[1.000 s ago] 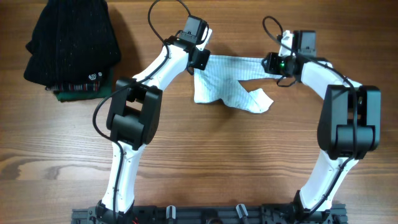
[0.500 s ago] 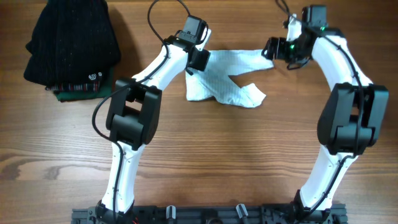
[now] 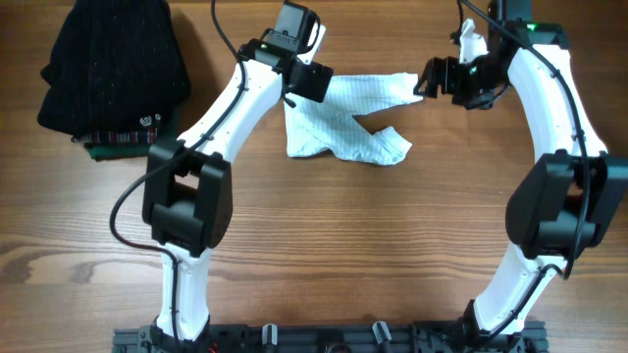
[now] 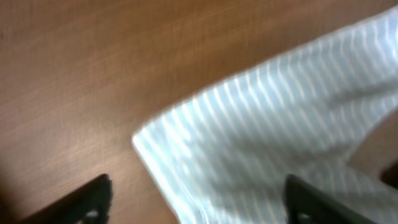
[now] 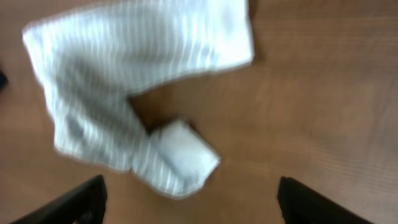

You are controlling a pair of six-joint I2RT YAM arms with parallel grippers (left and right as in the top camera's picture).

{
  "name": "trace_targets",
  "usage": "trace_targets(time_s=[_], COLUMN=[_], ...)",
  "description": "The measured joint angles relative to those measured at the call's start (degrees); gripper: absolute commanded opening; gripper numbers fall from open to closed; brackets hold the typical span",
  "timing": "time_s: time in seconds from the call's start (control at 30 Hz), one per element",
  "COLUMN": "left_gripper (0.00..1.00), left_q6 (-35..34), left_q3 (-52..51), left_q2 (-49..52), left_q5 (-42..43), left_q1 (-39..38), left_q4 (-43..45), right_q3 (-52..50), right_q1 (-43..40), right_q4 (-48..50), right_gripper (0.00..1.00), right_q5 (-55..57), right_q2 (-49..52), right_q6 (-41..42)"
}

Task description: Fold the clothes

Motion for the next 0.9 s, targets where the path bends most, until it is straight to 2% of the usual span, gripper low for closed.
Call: trace_targets(time_s=[0.07,0.17,0.27,0.47,0.73,0.9], left_gripper=[0.04,0.04,0.04,0.04,0.04,0.04], left_q6=[-0.8,-2.4,-4.3,-6.1,-6.5,-6.6], left_q3=[0.0,0.0,-0.1,-0.4,-2.4,-3.8], left_q2=[-0.6,-0.8,-0.8,-0.8,-0.8,-0.3], left_q5=[0.7,3.8,9.3,13.1,13.7,12.5], left_q1=[0.0,0.0,-0.1,-1.2,-1.9,-1.9], left_q4=[-3.8,-9.9,-15.3,-17.2,-17.2,-16.9], right_q3=[0.0,-0.3,-2.3,-11.1,-22.8,-24.2], right_q1=[0.8,3.0,6.4,11.9,11.4,11.4], right_q4=[-3.1,-4.5,-3.1,5.5,14.5,19.1], right_gripper=[0.47,0.19,0.04,0.04,0.04,0.04], right_q5=[-0.3,-0.7,-1.1,-1.1,-1.2,-1.2], right_q2=[-0.3,-0.3,-0.3,-0.3,-0.3,-0.3], right_q6=[-0.6,-1.4,-1.6,1.7,4.9,5.3])
